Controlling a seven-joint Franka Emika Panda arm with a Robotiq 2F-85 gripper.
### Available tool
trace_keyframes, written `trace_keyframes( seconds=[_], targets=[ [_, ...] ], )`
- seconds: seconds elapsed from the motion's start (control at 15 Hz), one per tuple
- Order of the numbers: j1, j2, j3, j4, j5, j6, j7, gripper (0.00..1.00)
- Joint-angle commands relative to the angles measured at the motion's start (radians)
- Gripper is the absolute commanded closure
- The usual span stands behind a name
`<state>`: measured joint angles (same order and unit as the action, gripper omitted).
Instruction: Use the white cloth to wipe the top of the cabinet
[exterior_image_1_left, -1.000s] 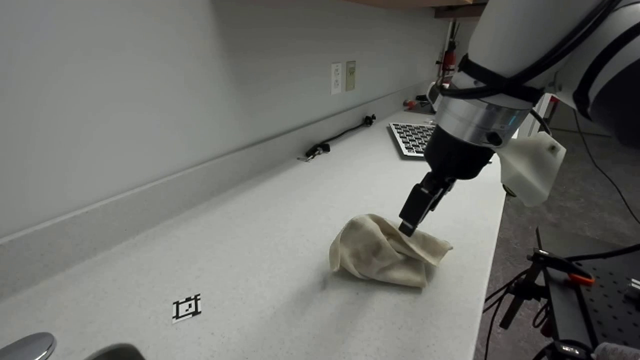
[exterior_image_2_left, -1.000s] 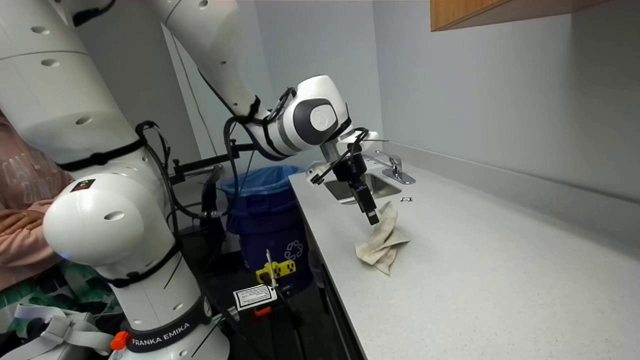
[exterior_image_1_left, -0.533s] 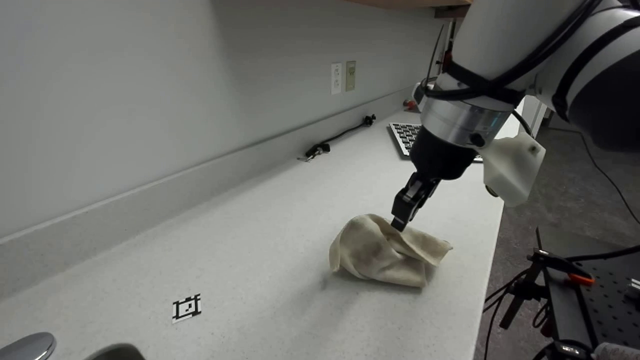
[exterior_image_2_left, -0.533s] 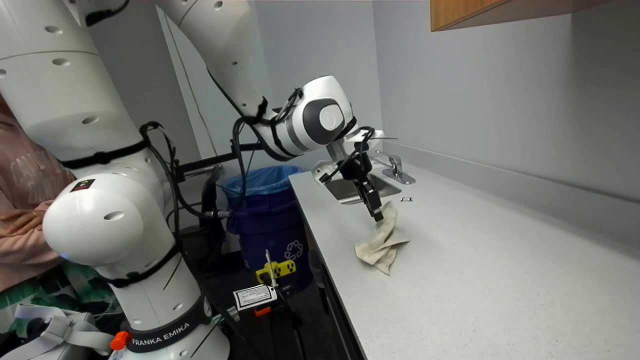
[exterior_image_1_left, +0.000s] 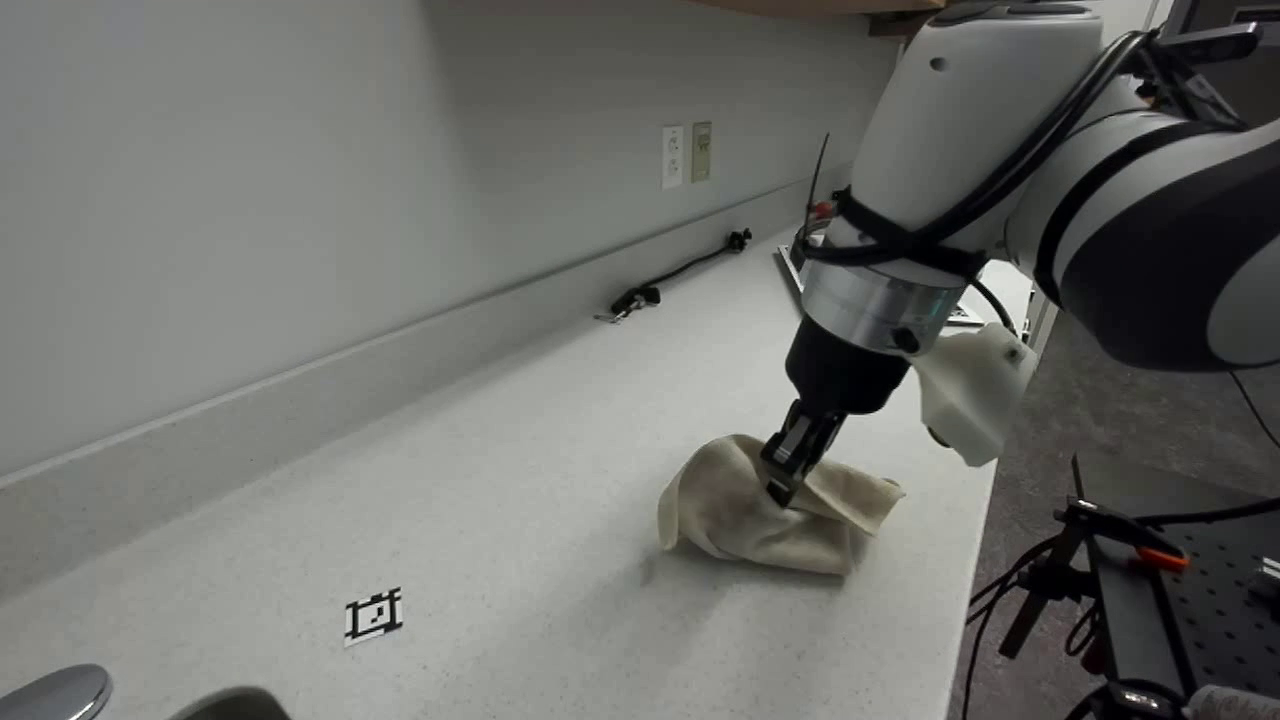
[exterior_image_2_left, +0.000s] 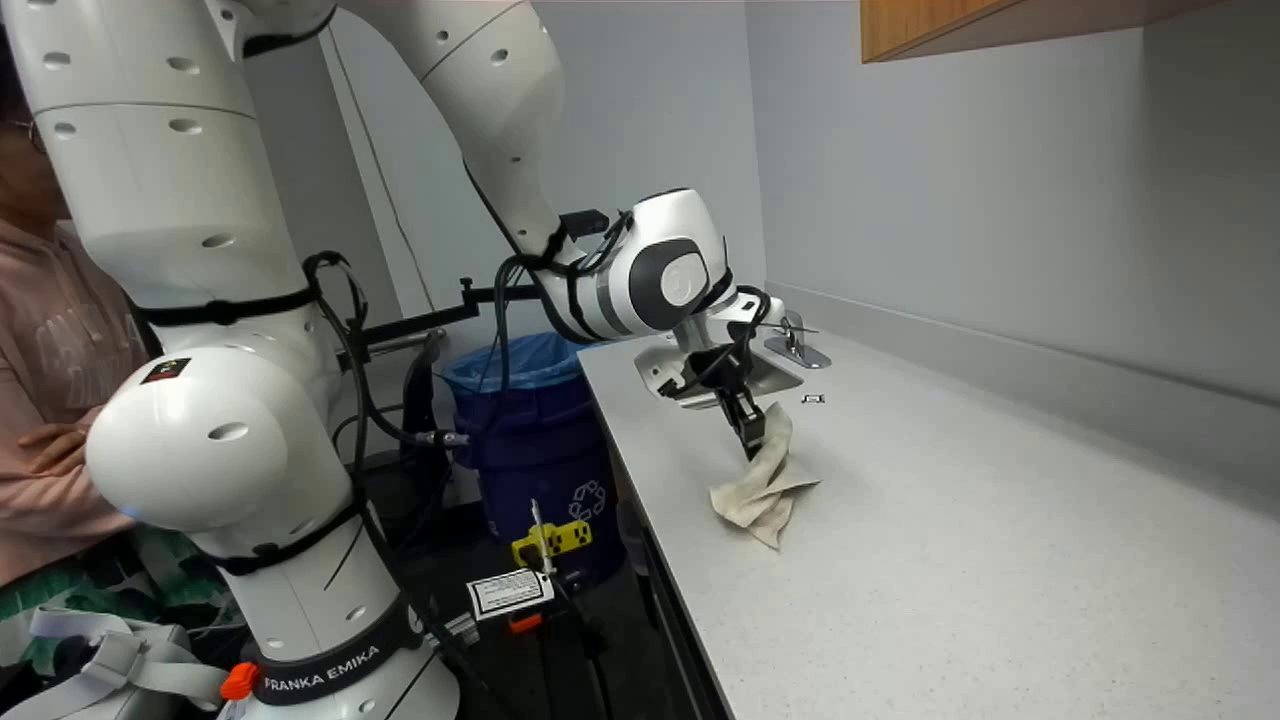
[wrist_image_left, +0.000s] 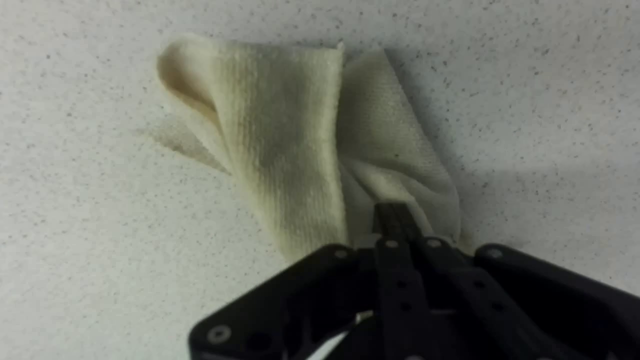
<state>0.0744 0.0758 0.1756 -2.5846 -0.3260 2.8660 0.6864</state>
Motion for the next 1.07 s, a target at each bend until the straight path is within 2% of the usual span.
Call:
trace_keyframes(
  seconds=[0.0,0.6,1.0],
  targets=[
    [-0.007,0.079,0.002,0.048,0.021,0.005,-0.047,1.00],
    [0.005,0.160,-0.049,0.091,-0.052,-0.002,-0.005,1.00],
    [0.005,0.165,-0.094,0.058,-0.089,0.015,0.045,1.00]
  ],
)
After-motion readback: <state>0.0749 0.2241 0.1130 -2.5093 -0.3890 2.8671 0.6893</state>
